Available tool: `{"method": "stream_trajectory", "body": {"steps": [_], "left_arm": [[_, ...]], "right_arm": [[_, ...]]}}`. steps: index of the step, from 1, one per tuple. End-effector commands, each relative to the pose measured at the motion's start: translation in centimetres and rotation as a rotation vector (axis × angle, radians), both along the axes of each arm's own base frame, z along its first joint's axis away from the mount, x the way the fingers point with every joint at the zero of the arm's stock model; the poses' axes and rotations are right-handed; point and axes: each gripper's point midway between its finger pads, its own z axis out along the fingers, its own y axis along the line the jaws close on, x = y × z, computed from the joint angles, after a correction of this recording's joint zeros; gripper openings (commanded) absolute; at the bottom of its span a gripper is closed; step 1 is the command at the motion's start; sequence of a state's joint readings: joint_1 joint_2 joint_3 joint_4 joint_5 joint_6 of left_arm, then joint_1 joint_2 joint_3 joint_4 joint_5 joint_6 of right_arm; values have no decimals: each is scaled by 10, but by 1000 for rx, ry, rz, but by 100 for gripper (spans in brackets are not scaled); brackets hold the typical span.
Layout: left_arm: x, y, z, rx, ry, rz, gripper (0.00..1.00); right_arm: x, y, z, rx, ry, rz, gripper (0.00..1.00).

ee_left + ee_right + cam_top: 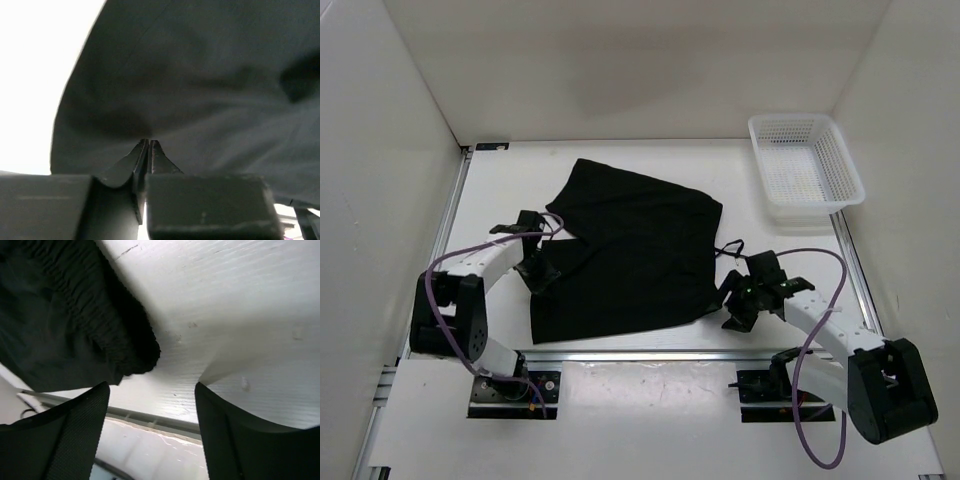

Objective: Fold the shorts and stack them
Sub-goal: Fold the shorts

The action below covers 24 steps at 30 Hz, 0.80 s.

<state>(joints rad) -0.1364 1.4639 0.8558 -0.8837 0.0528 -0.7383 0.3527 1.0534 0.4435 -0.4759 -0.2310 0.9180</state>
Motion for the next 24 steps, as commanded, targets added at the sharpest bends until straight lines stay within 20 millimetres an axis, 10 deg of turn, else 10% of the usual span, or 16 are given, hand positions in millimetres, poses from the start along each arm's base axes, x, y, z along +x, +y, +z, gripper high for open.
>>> {"method": "stream_trajectory", "body": {"steps": [1, 14, 20, 24], "left_arm": [[26, -6, -6, -6, -66, 33, 16], [104, -9, -25, 39, -63, -40, 12], [134, -16, -22, 23, -60, -76, 12], [140, -8, 5, 70, -91, -88, 37]], "right_arm": [[24, 24, 15, 145, -55, -47, 72], [49, 7, -22, 21, -32, -152, 38], [72, 0, -16, -26, -70, -192, 1], [87, -3, -7, -63, -94, -180, 0]]}}
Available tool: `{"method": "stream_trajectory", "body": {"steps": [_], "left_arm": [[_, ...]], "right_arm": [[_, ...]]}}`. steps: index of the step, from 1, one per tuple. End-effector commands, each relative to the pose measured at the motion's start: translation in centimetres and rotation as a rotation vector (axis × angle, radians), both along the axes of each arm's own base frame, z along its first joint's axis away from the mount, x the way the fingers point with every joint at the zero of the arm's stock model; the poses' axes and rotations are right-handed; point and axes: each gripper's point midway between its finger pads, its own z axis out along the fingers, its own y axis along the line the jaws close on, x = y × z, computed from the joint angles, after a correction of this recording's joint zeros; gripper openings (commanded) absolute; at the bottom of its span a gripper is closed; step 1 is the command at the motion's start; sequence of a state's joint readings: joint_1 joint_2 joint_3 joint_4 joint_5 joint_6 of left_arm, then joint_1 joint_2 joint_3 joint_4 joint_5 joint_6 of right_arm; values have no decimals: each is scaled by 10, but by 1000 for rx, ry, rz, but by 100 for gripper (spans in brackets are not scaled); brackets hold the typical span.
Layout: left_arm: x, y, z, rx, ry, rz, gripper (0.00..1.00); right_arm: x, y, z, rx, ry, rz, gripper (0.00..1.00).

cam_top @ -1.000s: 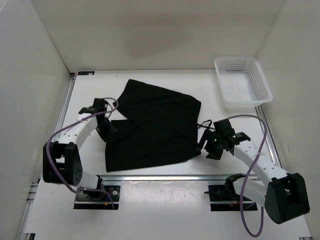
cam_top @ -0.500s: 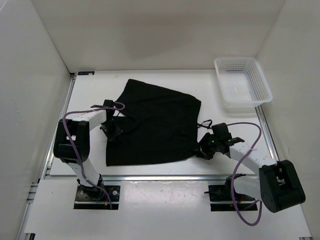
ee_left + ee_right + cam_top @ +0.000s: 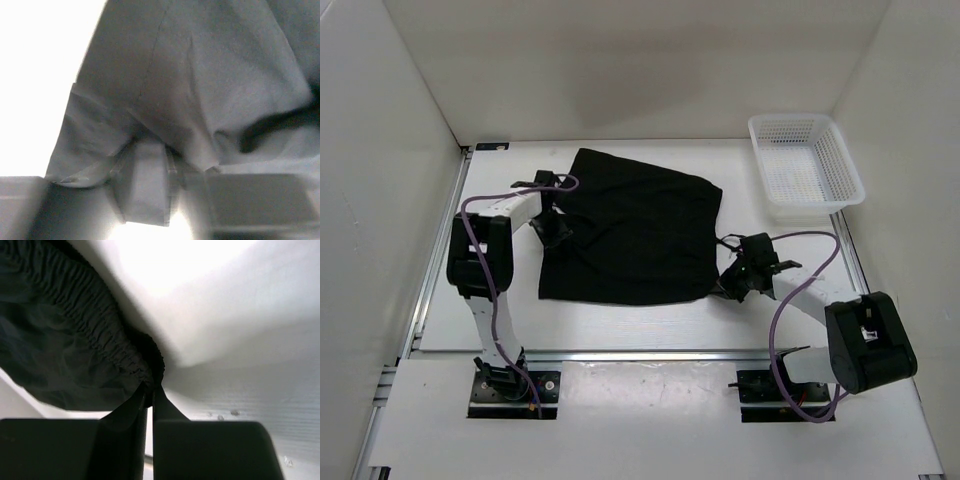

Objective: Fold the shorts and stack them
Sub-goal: Fold the shorts

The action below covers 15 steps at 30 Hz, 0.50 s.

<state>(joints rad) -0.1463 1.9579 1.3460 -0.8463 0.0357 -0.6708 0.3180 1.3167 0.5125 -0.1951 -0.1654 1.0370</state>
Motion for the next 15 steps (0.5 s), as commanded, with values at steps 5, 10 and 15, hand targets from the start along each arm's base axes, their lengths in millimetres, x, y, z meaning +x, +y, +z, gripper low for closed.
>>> {"method": "stream_trajectory", "body": {"steps": [5, 10, 15], "left_arm": [[-23, 26, 78, 4, -150, 38, 67], [-93, 27, 66, -55, -96, 100, 91], [-136, 24, 52, -94, -101, 188, 86]], "right_arm": [[20, -10, 9, -83, -43, 0, 0], [21, -11, 11, -90, -49, 16, 0], [22, -9, 11, -90, -54, 40, 0]]}}
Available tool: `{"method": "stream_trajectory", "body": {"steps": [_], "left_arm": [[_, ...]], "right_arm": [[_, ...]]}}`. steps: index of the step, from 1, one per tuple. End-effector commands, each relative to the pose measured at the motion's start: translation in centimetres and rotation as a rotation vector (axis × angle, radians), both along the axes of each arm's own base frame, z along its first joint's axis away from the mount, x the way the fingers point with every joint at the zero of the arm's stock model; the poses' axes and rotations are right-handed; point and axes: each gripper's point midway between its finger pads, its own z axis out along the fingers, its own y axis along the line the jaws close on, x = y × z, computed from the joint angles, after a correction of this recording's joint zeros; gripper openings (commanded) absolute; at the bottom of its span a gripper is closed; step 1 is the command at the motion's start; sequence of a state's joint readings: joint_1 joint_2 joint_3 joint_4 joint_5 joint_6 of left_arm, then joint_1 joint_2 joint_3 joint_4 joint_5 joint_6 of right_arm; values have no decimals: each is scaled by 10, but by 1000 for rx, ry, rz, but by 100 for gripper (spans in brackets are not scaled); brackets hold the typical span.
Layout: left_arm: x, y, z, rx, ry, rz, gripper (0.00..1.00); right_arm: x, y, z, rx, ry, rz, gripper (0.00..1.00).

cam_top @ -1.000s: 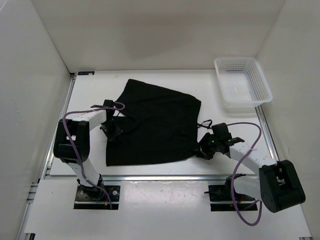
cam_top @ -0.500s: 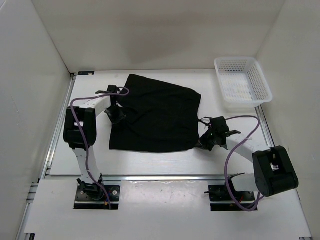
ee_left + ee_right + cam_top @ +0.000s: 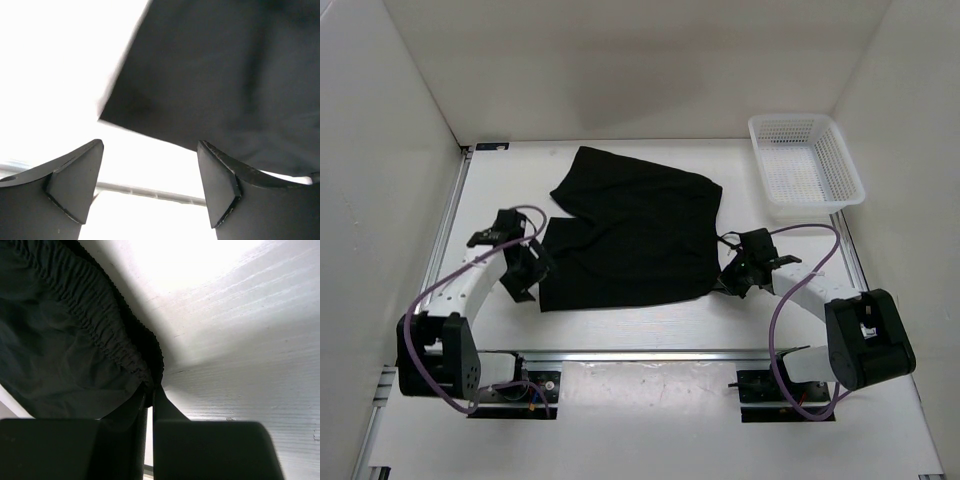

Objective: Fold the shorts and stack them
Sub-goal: Fold the shorts

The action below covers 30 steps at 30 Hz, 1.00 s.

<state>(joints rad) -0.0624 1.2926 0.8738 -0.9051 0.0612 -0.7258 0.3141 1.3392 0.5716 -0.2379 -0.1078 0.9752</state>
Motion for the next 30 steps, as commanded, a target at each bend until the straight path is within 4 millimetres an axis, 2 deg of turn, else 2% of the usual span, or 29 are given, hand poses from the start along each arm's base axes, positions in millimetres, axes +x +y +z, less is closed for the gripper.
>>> {"method": "stream_trajectory", "body": {"steps": [1, 7, 12, 16, 20, 21, 23, 24, 25, 26, 27, 30], "left_arm": [[-23, -16, -14, -69, 27, 48, 86], [-19, -10, -24, -35, 48, 67, 85], [-31, -10, -55, -16, 140, 71, 85], [-31, -6, -62, 7, 145, 86, 82], [-29, -1, -64, 34, 141, 103, 69], [-26, -1, -64, 35, 144, 103, 60], [-20, 0, -64, 45, 143, 105, 49], [-17, 3, -65, 60, 144, 109, 42], [-15, 2, -67, 63, 157, 108, 23], [-13, 2, -67, 63, 160, 108, 14], [-10, 2, -67, 65, 159, 99, 10], [-8, 0, -61, 53, 134, 89, 10]], "right_arm": [[7, -1, 7, -19, -14, 19, 0], [4, -2, 3, -25, -8, 27, 0], [4, -2, 3, -25, -8, 27, 0], [3, -3, 5, -25, -8, 27, 0], [2, -3, 9, -23, -17, 27, 0], [0, -4, 8, -25, -8, 27, 0], [2, -5, 10, -30, -19, 23, 0], [2, -5, 12, -28, -28, 23, 0], [0, -5, 11, -30, -19, 23, 0], [0, -5, 11, -30, -19, 23, 0], [0, -7, 12, -38, -23, 18, 0], [-5, -11, 19, -57, -29, 31, 0]]}}
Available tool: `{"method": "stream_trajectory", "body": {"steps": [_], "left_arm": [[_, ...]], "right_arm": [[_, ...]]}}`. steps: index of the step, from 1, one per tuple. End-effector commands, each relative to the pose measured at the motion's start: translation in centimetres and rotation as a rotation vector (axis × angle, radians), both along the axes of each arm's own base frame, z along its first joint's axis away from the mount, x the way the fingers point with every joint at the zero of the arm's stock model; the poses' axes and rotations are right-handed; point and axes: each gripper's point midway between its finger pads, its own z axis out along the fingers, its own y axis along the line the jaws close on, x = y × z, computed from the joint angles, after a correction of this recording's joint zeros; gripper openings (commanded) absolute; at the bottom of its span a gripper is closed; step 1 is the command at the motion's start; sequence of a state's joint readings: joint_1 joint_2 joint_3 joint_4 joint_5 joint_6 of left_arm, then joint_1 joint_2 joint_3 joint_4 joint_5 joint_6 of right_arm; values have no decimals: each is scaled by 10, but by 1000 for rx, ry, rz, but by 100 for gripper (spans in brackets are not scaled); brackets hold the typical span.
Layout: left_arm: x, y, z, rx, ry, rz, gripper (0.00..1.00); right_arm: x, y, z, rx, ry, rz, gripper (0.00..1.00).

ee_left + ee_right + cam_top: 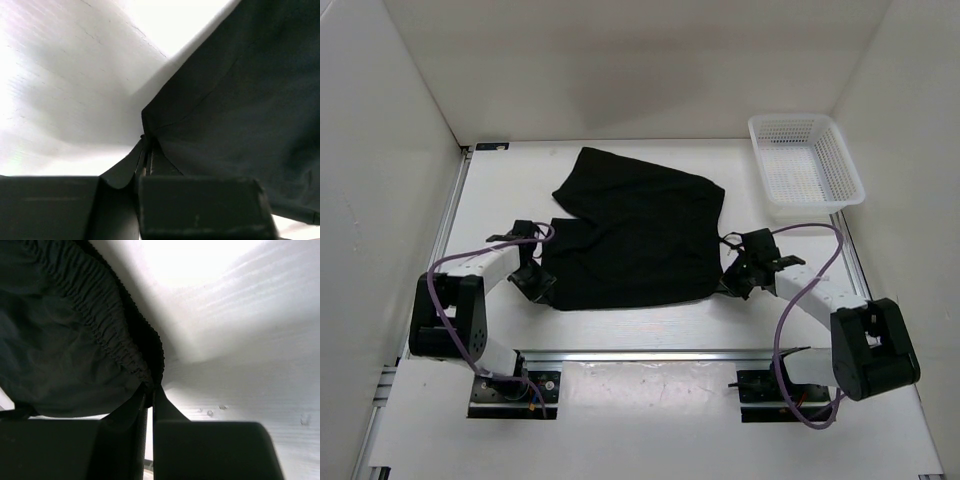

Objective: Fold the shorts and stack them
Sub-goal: Fold the shorts

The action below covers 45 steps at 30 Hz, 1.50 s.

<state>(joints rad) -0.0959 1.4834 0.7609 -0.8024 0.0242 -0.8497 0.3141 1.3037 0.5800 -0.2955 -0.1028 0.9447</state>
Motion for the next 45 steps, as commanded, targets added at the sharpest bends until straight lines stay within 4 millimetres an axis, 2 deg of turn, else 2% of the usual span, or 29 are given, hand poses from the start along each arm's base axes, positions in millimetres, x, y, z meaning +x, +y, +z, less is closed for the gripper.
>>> {"method": "stream_trajectory", "body": {"steps": [1, 4, 5, 10, 12, 13, 17, 18, 20, 21, 23, 24, 26, 28, 30, 31, 32, 33, 34, 35, 36, 37, 39, 40, 41, 42, 43, 44, 45], "left_arm": [[18, 3, 14, 24, -95, -10, 10], [7, 2, 41, 4, -155, -11, 10], [7, 0, 57, -13, -216, -2, 10], [-16, -24, 85, -92, -296, -29, 10], [-26, -22, 96, -89, -308, -24, 10], [-27, -21, 102, -72, -319, -30, 10], [-10, -16, 146, -42, -418, -38, 10], [5, -14, 168, -16, -464, -51, 10], [24, -13, 190, 3, -509, -66, 10], [40, -14, 218, 10, -577, -84, 10], [65, -16, 224, 36, -564, -103, 10], [80, -16, 246, 47, -617, -113, 10], [104, -18, 245, 67, -594, -118, 10], [128, -20, 264, 82, -647, -136, 10], [153, -25, 256, 90, -623, -150, 10], [168, -27, 268, 94, -661, -143, 10], [182, -29, 253, 103, -621, -157, 10], [192, -31, 249, 104, -613, -158, 10], [206, -32, 260, 109, -646, -151, 10], [223, -36, 243, 113, -609, -155, 10], [233, -38, 240, 113, -609, -155, 10], [246, -41, 240, 112, -622, -153, 10], [279, -50, 238, 101, -652, -180, 10], [289, -54, 234, 91, -654, -184, 10], [304, -57, 253, 88, -716, -187, 10], [319, -62, 231, 83, -688, -193, 10], [328, -65, 229, 78, -698, -206, 10], [340, -67, 245, 73, -754, -201, 10], [349, -74, 225, 51, -728, -215, 10]], "right_arm": [[1, -8, 18, -43, -40, 22, 0], [-6, -14, 29, -67, -52, 40, 0], [-12, -16, 32, -72, -63, 53, 0], [-45, -27, 31, -91, -20, 67, 0], [-54, -28, 34, -77, -24, 63, 0], [-65, -31, 31, -80, 8, 53, 0], [-77, -35, 47, -63, -24, 30, 0], [-77, -38, 51, -72, -35, 24, 0], [-71, -42, 65, -95, -70, 5, 0], [-73, -47, 69, -121, -60, -6, 0], [-61, -56, 82, -183, -71, -39, 0], [-57, -59, 85, -203, -67, -47, 0], [-39, -62, 97, -247, -82, -60, 0], [-22, -62, 99, -278, -77, -62, 0], [3, -58, 119, -280, -126, -79, 0], [16, -59, 117, -310, -115, -89, 0], [27, -60, 120, -315, -126, -105, 0], [42, -57, 133, -316, -165, -104, 0], [54, -54, 126, -330, -143, -90, 0], [62, -56, 126, -341, -134, -103, 0], [77, -56, 137, -340, -158, -106, 0], [90, -59, 127, -366, -133, -106, 0], [111, -58, 133, -383, -166, -114, 0], [121, -66, 125, -401, -143, -137, 0], [130, -68, 124, -398, -152, -151, 0], [136, -69, 123, -389, -151, -158, 0], [148, -74, 121, -389, -152, -179, 0], [155, -73, 120, -393, -157, -170, 0], [163, -75, 111, -390, -141, -175, 0]]}}
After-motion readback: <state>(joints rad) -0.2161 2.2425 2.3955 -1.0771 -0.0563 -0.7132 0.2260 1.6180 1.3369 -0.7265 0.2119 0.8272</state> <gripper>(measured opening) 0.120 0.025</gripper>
